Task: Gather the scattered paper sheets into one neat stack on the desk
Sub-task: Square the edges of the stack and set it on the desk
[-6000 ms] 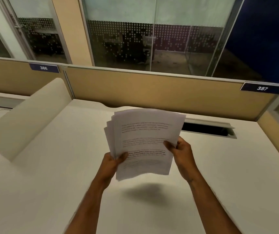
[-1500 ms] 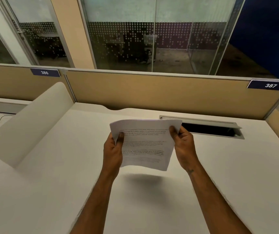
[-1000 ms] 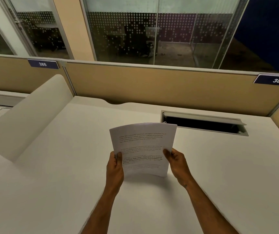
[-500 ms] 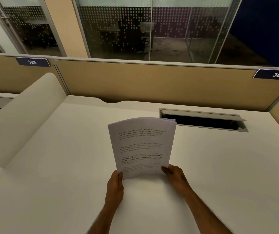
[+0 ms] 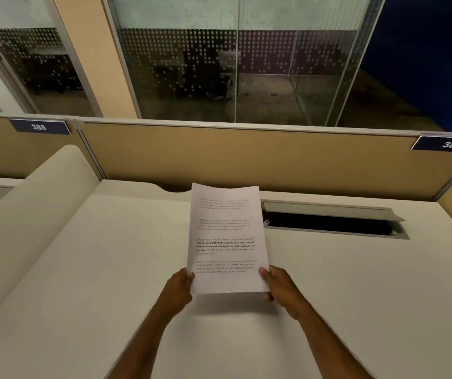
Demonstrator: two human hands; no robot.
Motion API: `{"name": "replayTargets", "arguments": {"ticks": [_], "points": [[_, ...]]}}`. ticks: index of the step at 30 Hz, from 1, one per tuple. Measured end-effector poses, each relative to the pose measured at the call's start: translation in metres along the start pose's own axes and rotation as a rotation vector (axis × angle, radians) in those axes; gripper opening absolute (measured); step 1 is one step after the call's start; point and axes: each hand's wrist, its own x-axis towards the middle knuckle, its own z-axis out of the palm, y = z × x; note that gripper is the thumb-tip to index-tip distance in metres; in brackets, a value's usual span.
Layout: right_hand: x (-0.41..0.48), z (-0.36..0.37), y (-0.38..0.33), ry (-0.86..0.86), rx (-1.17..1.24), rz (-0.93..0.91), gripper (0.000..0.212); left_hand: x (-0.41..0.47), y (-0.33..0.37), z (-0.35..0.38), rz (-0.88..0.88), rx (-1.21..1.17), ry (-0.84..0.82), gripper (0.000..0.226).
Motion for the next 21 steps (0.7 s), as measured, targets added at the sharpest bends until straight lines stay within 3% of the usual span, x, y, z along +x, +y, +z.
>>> {"name": "replayTargets", "arguments": {"ticks": [3, 5, 15, 21], "points": [[0.004, 0.004, -0.006, 0.016, -0.009, 0.038, 0.035, 0.003, 0.014, -0.01, -0.034, -0.049, -0.02, 0.036], [0.095, 0.015, -0.023, 0.052, -0.009, 0.08, 0.036, 0.104, 0.014, -0.026, -0.103, -0.072, -0.061, 0.037], [0.125, 0.021, -0.027, 0.09, -0.061, 0.203, 0.032, 0.148, 0.028, -0.025, -0.208, 0.041, -0.087, 0.029], [0.137, 0.019, -0.026, 0.144, 0.129, 0.258, 0.029, 0.17, 0.026, -0.021, -0.233, 0.073, -0.031, 0.029]]}}
